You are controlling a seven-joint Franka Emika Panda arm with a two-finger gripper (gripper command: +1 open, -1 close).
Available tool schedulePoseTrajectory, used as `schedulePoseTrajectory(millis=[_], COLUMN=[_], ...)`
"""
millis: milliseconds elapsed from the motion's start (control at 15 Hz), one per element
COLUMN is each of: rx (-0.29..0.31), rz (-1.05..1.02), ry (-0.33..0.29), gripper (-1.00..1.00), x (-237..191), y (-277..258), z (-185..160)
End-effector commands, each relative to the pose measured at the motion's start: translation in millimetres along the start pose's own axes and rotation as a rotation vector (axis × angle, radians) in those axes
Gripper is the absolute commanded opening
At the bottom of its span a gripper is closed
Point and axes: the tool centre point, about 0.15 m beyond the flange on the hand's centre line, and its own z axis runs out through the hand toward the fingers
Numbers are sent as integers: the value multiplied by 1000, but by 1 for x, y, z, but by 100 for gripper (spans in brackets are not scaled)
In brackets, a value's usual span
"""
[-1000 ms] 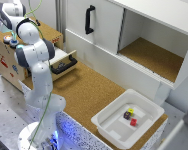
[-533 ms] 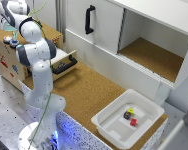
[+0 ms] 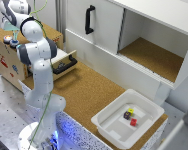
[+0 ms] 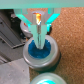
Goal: Switch off the blue light
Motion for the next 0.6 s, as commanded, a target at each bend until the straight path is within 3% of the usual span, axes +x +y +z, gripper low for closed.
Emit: schedulePoseTrajectory(millis=[0,200,267,400,533], rx=[-80,-89,-127,-238,-295], rz=[-32,30,42,57,65], ry=[-121,-30,14,67,80], gripper=[-100,-100,100,100,100], x=[7,7,7,5,1], y=[-8,-10,-14,-26,-41], z=[15,4,-10,-49,-86])
